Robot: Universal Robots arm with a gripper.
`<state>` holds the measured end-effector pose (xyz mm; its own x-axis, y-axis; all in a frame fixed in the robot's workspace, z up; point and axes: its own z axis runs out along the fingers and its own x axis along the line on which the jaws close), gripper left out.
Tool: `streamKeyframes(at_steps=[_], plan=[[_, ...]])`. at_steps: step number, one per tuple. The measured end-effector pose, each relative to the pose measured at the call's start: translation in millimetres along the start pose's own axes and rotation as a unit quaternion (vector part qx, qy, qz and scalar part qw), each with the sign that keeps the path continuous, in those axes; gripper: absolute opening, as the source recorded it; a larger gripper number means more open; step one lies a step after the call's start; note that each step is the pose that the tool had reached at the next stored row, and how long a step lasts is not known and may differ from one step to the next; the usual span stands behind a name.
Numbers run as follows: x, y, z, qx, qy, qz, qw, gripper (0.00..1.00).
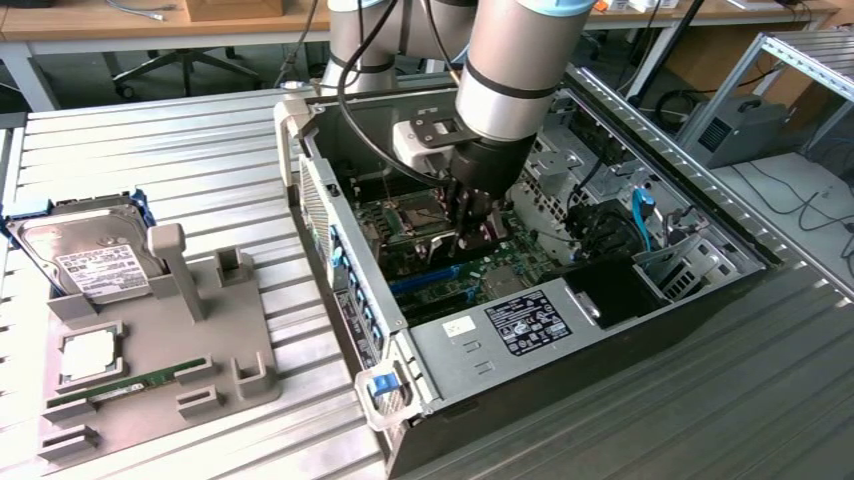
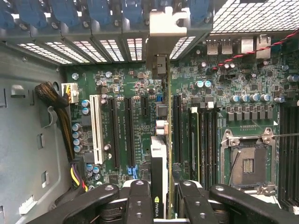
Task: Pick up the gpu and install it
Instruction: 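Insert the gpu into the slot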
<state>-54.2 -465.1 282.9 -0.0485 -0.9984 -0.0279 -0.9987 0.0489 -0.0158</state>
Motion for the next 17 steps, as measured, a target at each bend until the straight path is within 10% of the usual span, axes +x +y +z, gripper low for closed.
streamKeyframes(at_steps=[17], plan=[[0.0,-0.7,1.6,-0.0078,0.0023,0.0,1.0,0.27]])
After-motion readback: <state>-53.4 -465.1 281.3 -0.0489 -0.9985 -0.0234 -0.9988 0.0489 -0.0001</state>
